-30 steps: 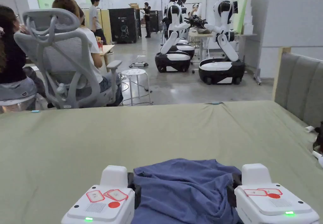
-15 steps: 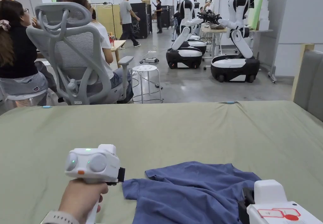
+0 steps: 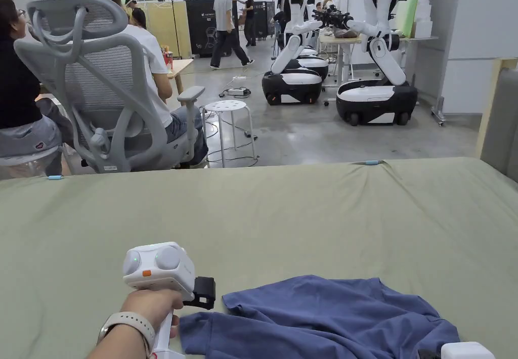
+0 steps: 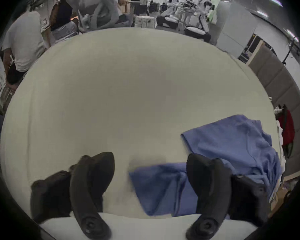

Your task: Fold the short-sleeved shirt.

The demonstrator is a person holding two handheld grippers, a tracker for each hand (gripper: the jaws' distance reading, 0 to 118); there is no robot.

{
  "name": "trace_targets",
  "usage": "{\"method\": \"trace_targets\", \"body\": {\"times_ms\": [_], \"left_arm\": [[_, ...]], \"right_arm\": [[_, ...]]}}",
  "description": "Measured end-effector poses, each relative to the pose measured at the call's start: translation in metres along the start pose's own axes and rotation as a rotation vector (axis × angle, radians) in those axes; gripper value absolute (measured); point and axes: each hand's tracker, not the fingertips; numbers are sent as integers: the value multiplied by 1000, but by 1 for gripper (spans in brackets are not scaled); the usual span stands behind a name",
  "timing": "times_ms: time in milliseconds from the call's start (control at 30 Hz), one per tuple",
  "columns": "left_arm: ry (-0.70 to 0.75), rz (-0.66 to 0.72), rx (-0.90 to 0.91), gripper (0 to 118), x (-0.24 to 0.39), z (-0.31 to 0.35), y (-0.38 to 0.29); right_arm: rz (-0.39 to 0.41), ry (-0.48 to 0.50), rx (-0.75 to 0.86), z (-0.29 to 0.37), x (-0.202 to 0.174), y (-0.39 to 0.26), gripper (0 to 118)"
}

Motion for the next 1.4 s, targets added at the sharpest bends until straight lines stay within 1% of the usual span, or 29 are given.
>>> {"method": "trace_targets", "body": {"times_ms": [100, 200, 267, 333, 367, 433, 467, 500, 533, 567, 600, 667, 700, 733, 867, 967, 1033, 1067, 1133, 1233, 1267, 1300, 1333, 1367, 1400], "left_arm": [[14, 28, -19, 83, -2, -12, -1], [11, 46, -95, 71, 4, -14, -10], [41, 5, -107, 71, 10, -13, -14], [47, -13, -125, 68, 11, -15, -7], [48, -10, -128, 63, 10, -16, -5], [68, -39, -148, 47, 13, -15, -7], [74, -55, -152, 36, 14, -15, -6], [72, -64, -155, 36, 17, -14, -5], [70, -73, -159, 31, 18, -12, -6], [66, -75, -162, 21, 19, -11, -6], [61, -71, -163, 1, 19, -11, -5], [74, -103, -150, 1, 21, -8, -6], [72, -96, -137, 1, 19, -2, -5], [59, -68, -106, 1, 17, 5, -5], [-22, -38, -26, 0, 10, 38, -1], [-59, -53, 65, 0, 8, 70, -3], [-79, -68, 101, 0, 8, 88, -10], [-79, -82, 121, 0, 9, 94, -14], [-74, -109, 140, 0, 14, 104, -25], [-76, -123, 160, 0, 17, 108, -38], [-74, -129, 164, 0, 19, 108, -42], [-73, -138, 166, 0, 20, 108, -45], [-70, -141, 166, 0, 20, 106, -47], [-67, -145, 166, 0, 20, 105, -50], [-67, -151, 165, 0, 20, 103, -50]], "right_arm": [[1, -8, -14, -4, 4, -4, 0], [-3, -18, -21, -6, 9, -6, 0], [-11, -21, -23, -7, 12, -6, 0], [-14, -22, -19, -6, 13, -7, 0], [-14, -23, -17, -5, 13, -7, 0], [-14, -24, -16, -4, 14, -8, 0], [-18, -25, -15, -3, 15, -8, 0], [-22, -25, -17, -3, 16, -9, 0], [-25, -25, -19, -4, 17, -9, 0], [-27, -27, -21, -4, 17, -9, 0], [-30, -30, -22, -3, 18, -10, 0], [-40, -28, -22, 0, 20, -10, 0], [-42, -26, -21, 1, 21, -10, 0], [-39, -27, -20, 2, 22, -9, 0], [-41, -40, -28, 3, 36, -2, 0], [-44, -63, -62, -6, 61, 7, 0], [-31, -117, -121, -18, 84, 15, 0], [-54, -122, -152, -27, 98, 21, 0], [-110, -91, -190, -44, 123, 29, 0], [-103, -78, -242, -76, 147, 41, 0], [-106, -62, -256, -88, 152, 44, 0], [-127, -26, -264, -102, 156, 46, 1], [-133, -9, -260, -111, 158, 47, 8], [-142, 0, -250, -121, 160, 48, 32], [-142, -12, -253, -133, 161, 50, 81]]}}
